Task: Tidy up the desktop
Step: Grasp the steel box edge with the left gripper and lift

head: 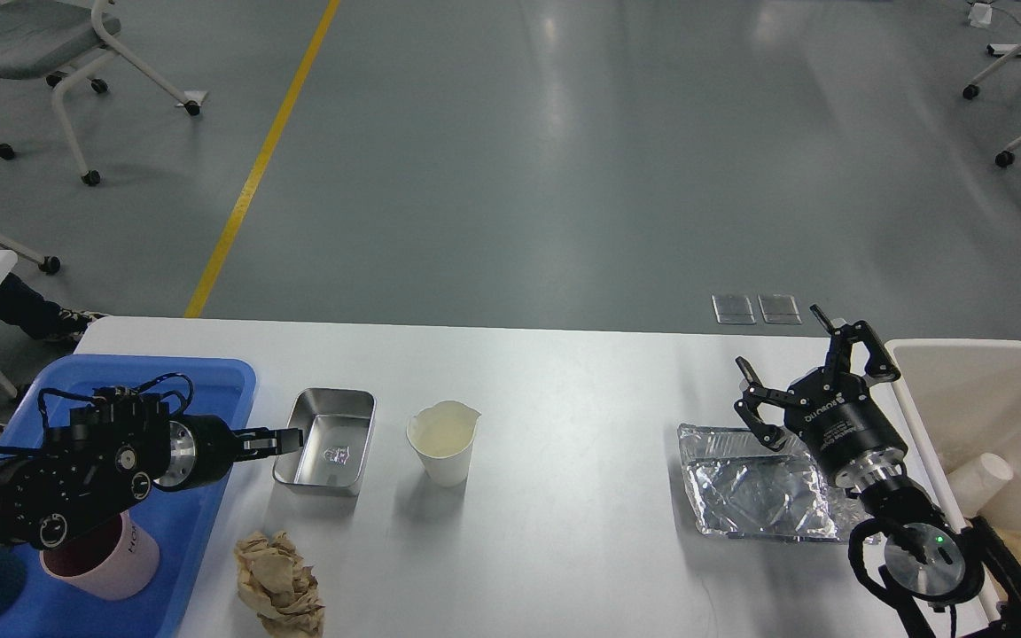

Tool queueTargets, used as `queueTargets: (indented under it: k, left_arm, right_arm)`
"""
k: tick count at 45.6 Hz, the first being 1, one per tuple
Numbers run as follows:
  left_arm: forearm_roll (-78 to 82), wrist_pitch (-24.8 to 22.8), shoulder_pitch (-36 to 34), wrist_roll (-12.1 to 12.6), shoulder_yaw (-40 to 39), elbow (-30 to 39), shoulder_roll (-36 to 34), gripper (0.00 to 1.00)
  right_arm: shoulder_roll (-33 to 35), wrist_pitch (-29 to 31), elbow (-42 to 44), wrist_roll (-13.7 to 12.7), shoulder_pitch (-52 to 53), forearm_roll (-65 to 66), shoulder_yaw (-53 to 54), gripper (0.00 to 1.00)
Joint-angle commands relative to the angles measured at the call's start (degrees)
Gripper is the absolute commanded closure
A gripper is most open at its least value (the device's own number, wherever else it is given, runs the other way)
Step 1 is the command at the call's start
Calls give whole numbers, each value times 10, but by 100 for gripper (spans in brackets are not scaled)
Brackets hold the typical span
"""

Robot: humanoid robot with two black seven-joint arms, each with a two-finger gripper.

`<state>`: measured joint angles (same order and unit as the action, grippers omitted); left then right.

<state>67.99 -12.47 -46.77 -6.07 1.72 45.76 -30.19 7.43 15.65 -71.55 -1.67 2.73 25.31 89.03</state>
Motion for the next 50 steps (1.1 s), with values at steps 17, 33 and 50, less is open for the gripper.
queueTargets:
  k: [17,33,50]
  left_arm:
    - [0,0,2,-11,20,-19,34,99]
    - [-1,3,0,-32,31,-40,42,100]
    - [-9,-5,-63,-45,29,5,-36,100]
  right_arm:
    - [-1,0,0,0,0,0,4,0]
    - [-2,-2,1,0,0,0,4,0]
    - [-3,-3,0,0,2,0,4,0]
